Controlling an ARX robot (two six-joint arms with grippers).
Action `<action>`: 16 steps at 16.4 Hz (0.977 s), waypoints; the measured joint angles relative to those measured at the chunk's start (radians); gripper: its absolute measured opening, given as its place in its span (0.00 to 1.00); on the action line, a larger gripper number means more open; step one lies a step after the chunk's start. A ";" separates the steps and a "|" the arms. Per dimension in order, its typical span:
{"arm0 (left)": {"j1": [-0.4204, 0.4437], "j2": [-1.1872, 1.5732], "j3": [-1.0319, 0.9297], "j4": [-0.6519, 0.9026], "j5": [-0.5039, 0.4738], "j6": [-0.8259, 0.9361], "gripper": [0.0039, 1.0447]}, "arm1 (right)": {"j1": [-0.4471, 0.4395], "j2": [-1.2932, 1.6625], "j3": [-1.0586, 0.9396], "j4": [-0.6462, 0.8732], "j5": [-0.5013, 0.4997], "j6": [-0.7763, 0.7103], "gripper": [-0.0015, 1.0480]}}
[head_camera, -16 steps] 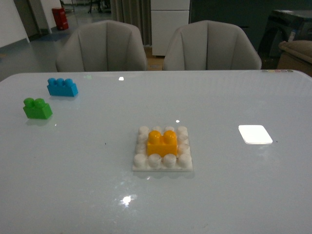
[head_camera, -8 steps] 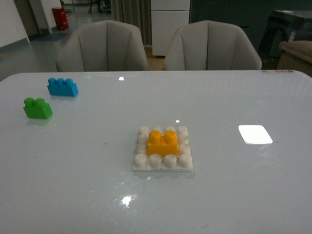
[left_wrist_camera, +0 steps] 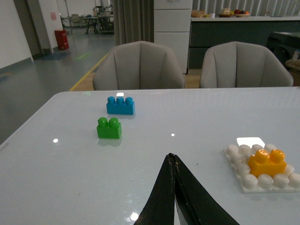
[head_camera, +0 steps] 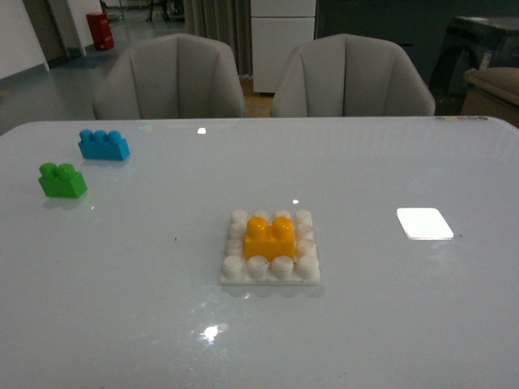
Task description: Insert yellow block into base center
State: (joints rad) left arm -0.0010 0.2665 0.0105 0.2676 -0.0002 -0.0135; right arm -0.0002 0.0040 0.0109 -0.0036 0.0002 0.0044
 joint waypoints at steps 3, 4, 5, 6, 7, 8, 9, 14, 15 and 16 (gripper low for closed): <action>0.000 -0.048 0.000 -0.047 0.000 0.000 0.01 | 0.000 0.000 0.000 0.000 0.000 0.000 0.94; 0.000 -0.066 0.000 -0.066 0.000 0.000 0.01 | 0.000 0.000 0.000 0.000 0.000 0.000 0.94; 0.000 -0.084 0.000 -0.087 0.000 0.000 0.01 | 0.000 0.000 0.000 0.000 0.000 0.000 0.94; 0.000 -0.102 0.000 -0.107 0.000 0.000 0.01 | 0.000 0.000 0.000 0.000 0.000 0.000 0.94; 0.000 -0.221 0.000 -0.276 0.002 0.000 0.01 | 0.000 0.000 0.000 0.000 0.000 0.000 0.94; 0.000 -0.262 0.001 -0.252 0.001 0.000 0.01 | 0.000 0.000 0.000 0.000 0.000 0.000 0.94; 0.000 -0.262 0.000 -0.276 0.000 0.000 0.01 | 0.000 0.000 0.000 0.001 0.000 0.000 0.94; 0.000 -0.262 0.000 -0.271 0.000 0.000 0.01 | 0.000 0.000 0.000 0.001 0.000 0.000 0.94; 0.000 -0.262 0.000 -0.270 0.000 0.000 0.04 | 0.000 0.000 0.000 0.000 0.000 0.000 0.94; 0.000 -0.262 0.000 -0.271 0.000 0.000 0.18 | 0.000 0.000 0.000 0.001 0.000 0.000 0.94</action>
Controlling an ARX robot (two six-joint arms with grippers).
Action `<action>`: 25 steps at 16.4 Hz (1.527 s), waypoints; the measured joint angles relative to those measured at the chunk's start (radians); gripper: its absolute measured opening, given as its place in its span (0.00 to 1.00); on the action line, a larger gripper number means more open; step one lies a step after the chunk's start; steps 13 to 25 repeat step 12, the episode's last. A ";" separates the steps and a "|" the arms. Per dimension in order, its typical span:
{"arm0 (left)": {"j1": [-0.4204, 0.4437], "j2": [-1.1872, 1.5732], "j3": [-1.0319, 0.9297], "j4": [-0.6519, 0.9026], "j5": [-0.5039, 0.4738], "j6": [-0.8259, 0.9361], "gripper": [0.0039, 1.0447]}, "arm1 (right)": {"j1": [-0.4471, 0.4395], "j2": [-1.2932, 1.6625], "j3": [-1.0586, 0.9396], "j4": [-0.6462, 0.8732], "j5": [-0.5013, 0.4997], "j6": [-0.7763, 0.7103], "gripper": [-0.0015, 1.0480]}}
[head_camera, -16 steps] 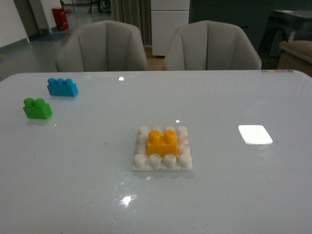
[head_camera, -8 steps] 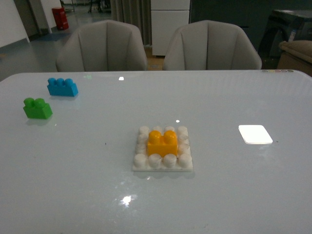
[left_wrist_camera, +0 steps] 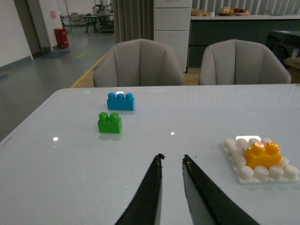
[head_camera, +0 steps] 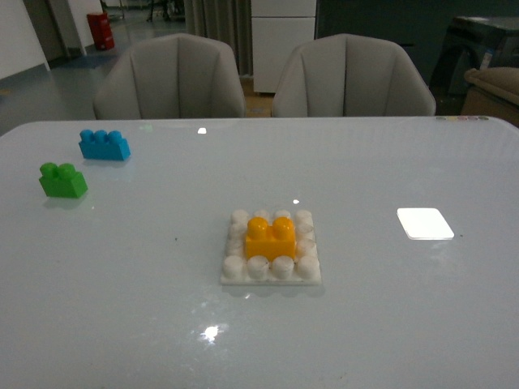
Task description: Insert yellow block into base center
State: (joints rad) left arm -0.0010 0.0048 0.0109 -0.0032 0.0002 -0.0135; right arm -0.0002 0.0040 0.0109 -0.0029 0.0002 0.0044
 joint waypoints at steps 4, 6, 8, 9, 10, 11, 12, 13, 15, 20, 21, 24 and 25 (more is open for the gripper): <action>0.000 0.000 0.000 0.000 0.000 0.000 0.60 | 0.000 0.000 0.000 0.000 0.000 0.000 0.94; 0.000 0.000 0.000 0.000 0.000 0.000 0.88 | 0.000 0.000 0.000 0.000 0.000 0.000 0.94; 0.000 0.000 0.000 0.000 0.000 0.002 0.94 | 0.000 0.000 0.000 0.000 0.000 0.000 0.94; 0.000 0.000 0.000 0.000 0.000 0.002 0.94 | 0.000 0.000 0.000 0.000 0.000 0.000 0.94; 0.000 0.000 0.000 0.000 0.000 0.002 0.94 | 0.000 0.000 0.000 0.000 0.000 0.000 0.94; 0.000 0.000 0.000 0.000 0.000 0.002 0.94 | 0.000 0.000 0.000 0.000 0.000 0.000 0.94; 0.000 0.000 0.000 0.000 0.000 0.003 0.94 | 0.000 0.000 0.000 0.000 0.000 0.000 0.94; 0.000 0.000 0.000 0.000 0.000 0.003 0.94 | 0.000 0.000 0.000 0.000 0.000 0.000 0.94; 0.000 0.000 0.000 0.000 0.000 0.003 0.94 | 0.000 0.000 0.000 0.000 0.000 0.000 0.94; 0.000 0.000 0.000 0.000 0.000 0.003 0.94 | 0.000 0.000 0.000 0.000 0.000 0.000 0.94; 0.000 0.000 0.000 0.000 0.000 0.003 0.94 | 0.000 0.000 0.000 0.000 0.000 0.000 0.94; 0.000 0.000 0.000 0.000 0.000 0.003 0.94 | 0.000 0.000 0.000 0.000 0.000 0.000 0.94; 0.000 0.000 0.000 0.000 0.000 0.003 0.94 | 0.000 0.000 0.000 0.000 0.000 0.000 0.94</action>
